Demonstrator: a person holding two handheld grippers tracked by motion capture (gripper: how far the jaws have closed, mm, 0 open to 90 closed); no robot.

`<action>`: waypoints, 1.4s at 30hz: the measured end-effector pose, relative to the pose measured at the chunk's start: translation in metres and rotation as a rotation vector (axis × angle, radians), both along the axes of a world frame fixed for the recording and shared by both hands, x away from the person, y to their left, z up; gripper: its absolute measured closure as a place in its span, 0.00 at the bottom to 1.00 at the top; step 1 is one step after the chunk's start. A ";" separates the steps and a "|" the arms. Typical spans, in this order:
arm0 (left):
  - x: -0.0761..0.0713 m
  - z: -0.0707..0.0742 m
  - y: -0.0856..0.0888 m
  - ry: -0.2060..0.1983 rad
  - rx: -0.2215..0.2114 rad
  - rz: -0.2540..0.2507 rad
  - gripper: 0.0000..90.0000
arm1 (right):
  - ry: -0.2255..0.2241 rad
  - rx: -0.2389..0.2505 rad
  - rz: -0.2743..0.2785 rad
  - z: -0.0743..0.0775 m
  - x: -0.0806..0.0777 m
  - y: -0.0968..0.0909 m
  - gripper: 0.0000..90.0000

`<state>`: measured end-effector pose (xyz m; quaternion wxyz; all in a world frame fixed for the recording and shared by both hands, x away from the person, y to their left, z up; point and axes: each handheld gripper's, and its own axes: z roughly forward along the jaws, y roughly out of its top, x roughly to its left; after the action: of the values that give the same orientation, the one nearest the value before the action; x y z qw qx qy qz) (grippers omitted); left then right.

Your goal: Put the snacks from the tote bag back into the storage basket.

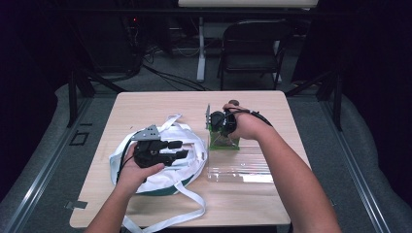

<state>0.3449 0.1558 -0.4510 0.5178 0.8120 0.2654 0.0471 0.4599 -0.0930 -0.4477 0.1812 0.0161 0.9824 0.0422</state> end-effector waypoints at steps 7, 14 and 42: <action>0.000 -0.001 -0.001 0.003 0.006 -0.005 0.59 | -0.020 0.012 -0.017 -0.003 0.002 -0.006 0.70; 0.001 -0.001 0.000 0.002 0.004 -0.001 0.59 | -0.019 0.038 -0.054 -0.001 0.003 -0.009 0.61; 0.001 0.000 0.001 0.002 -0.003 0.008 0.58 | -0.015 0.083 -0.102 0.003 0.001 -0.012 0.48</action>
<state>0.3455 0.1564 -0.4512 0.5187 0.8101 0.2692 0.0480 0.4605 -0.1049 -0.4443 0.1898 0.0732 0.9763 0.0735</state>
